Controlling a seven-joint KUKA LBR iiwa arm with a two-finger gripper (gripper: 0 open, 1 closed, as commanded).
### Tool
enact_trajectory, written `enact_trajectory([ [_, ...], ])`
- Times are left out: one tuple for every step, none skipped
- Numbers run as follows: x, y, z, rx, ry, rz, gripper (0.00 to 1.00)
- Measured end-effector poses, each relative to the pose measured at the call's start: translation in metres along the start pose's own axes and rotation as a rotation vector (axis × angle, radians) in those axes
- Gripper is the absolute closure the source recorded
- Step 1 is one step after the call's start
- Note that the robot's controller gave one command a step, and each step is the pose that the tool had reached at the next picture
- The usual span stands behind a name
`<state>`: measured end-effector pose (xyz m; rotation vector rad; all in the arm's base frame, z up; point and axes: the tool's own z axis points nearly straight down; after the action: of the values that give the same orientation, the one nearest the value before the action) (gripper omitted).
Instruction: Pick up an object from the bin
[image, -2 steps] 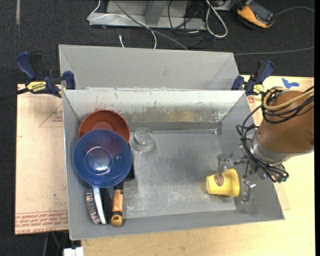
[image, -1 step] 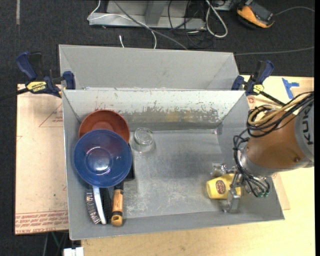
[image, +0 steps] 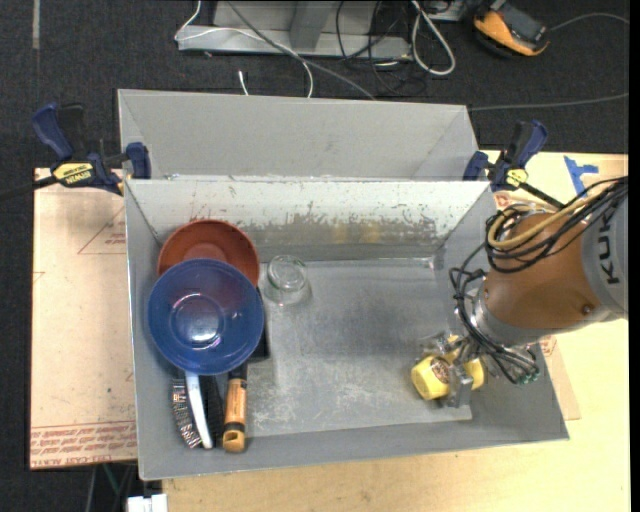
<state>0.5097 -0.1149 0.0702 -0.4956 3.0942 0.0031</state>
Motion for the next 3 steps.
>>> enact_trajectory([
  [0.0,0.0,0.0,0.0,0.0,0.0,1.0],
  [0.0,0.001,-0.003,-0.001,0.001,0.0,1.0],
  [0.001,0.002,-0.023,-0.005,0.006,0.001,1.0],
])
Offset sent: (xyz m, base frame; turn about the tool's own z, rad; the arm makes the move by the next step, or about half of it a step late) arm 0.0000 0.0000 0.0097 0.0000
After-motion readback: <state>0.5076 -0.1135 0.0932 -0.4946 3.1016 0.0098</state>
